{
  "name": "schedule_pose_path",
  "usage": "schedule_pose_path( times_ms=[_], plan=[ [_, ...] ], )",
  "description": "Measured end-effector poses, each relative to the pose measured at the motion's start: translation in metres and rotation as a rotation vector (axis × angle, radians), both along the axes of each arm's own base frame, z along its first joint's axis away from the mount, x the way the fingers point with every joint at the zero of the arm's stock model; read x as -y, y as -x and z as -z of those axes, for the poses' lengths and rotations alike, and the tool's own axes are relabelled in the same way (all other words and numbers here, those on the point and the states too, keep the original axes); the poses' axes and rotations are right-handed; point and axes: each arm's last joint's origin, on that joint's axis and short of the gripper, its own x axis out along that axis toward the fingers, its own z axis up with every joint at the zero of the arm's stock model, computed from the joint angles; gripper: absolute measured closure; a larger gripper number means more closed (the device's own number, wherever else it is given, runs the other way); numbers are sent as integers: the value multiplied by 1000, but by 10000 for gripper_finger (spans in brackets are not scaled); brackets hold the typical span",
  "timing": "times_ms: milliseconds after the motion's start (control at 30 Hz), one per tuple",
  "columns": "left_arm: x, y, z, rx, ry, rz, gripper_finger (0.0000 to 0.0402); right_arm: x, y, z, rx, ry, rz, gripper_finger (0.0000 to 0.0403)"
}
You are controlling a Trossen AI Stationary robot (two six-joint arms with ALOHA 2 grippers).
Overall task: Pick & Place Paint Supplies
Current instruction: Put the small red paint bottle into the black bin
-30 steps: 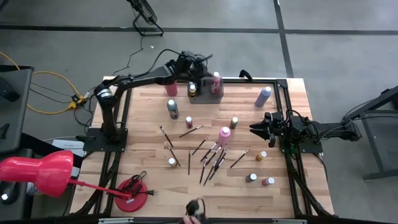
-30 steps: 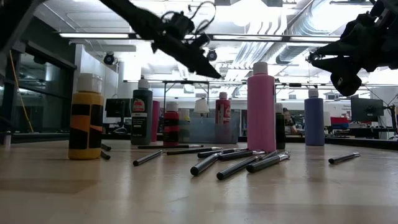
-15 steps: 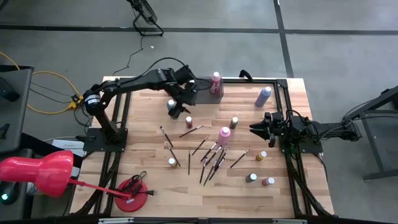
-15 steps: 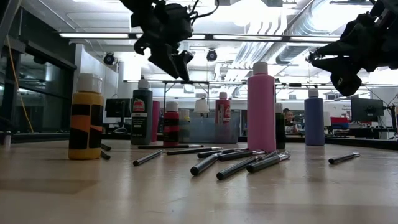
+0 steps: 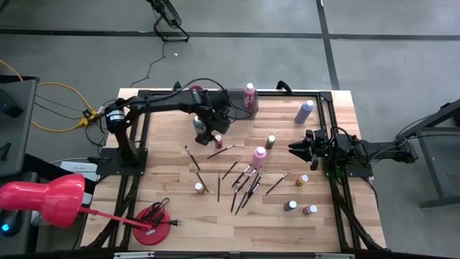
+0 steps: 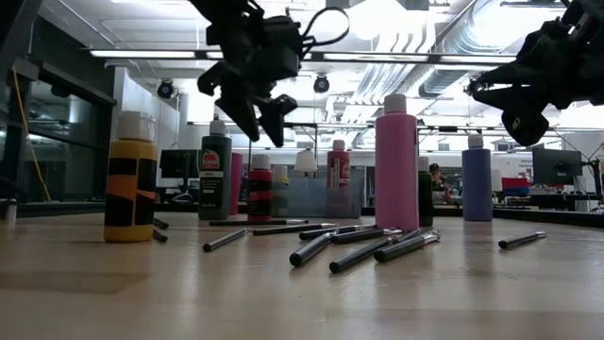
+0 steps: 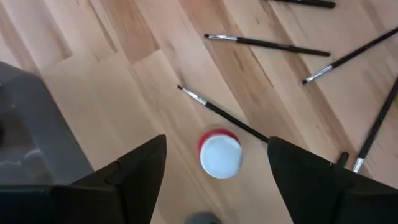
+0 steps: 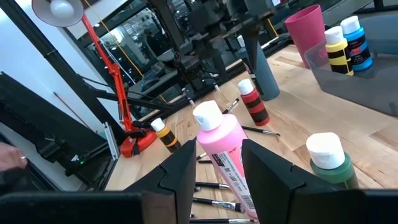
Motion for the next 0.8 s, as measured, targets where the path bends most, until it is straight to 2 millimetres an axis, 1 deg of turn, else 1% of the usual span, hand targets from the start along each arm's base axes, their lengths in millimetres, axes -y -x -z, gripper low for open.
schedule_pose_path(
  times_ms=[167, 333, 700, 800],
  plan=[
    [4, -4, 11, -61, -6, 6, 139, 0, 0, 0, 2, 0, 0, 279],
    [2, -7, 21, -92, -6, 3, 140, 0, 0, 0, 1, 0, 1, 279],
    [2, -9, 23, -105, -52, -9, 140, 0, 0, 0, 2, 0, 0, 279],
    [2, -10, 28, -127, -44, -9, 140, 0, 0, 0, 2, 0, 0, 279]
  ],
)
